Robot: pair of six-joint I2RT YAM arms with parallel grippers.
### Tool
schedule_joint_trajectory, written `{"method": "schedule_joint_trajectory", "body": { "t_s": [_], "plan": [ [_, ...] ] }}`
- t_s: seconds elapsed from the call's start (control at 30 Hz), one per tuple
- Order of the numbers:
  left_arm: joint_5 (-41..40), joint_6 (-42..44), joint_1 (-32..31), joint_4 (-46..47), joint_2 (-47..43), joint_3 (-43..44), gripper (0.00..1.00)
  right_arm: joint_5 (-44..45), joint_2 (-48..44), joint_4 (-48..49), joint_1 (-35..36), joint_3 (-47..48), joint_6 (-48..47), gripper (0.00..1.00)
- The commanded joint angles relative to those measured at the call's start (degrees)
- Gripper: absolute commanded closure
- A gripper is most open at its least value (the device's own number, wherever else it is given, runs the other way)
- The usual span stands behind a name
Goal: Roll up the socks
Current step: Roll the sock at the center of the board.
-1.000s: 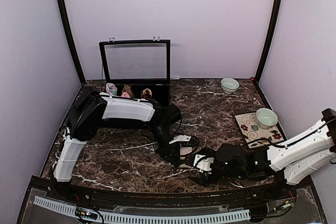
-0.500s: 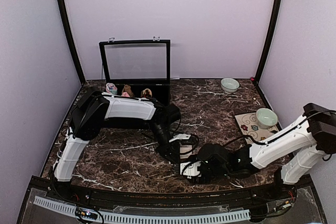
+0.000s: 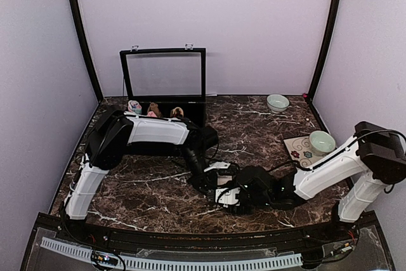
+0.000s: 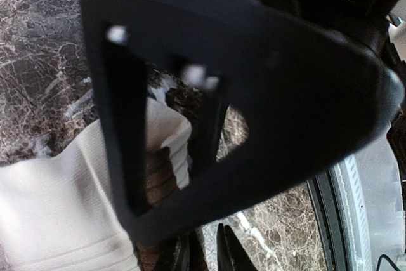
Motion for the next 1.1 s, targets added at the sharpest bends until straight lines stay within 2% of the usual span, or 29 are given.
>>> {"method": "schedule_joint_trajectory", "body": {
  "t_s": [0.0,0.13,0.2,0.3,0.4,0.53,0.7,0.73,0.87,1.07],
  "plan": [
    [-9.9,1.4,1.2,-2.7,4.4,-1.0,0.84,-2.0,2.0,-1.7,-2.3,0.1,1.0,0.51],
    [-10.2,1.5,1.4,-3.0,4.5,-0.6,0.84,-4.2,2.4,-2.6,-2.7,-0.6,2.5,0.58],
    [-10.2,1.3,1.4,-3.0,4.5,-0.2,0.84,-5.0,3.1,-3.6,-2.7,-0.1,3.7,0.65],
    [-10.3,1.1,1.5,-3.1,4.4,0.4,0.84,-6.6,4.4,-5.2,-2.6,0.9,6.0,0.81],
    [-10.1,0.3,2.2,-3.0,3.7,0.6,0.82,-7.5,5.5,-5.3,-2.6,1.4,9.7,0.88],
    [-10.0,-0.7,3.3,-1.1,-1.0,-2.6,0.79,-8.5,8.3,-5.4,-2.7,2.3,16.2,0.92],
    [-12.0,-3.0,3.8,5.1,-10.4,-11.3,0.74,-10.9,10.5,-3.2,-2.8,1.6,25.2,0.96],
    [-13.0,-5.6,4.0,12.1,-17.0,-18.6,0.71,-13.2,11.1,1.3,-2.9,-1.4,32.3,0.98],
    [-14.5,-7.2,4.0,18.5,-23.3,-24.6,0.7,-16.1,12.4,4.6,-3.4,-3.5,38.0,0.99],
    [-13.3,-6.8,4.0,22.2,-28.7,-29.3,0.7,-19.0,12.8,9.0,-5.3,-5.9,42.8,1.0]
  ]
}}
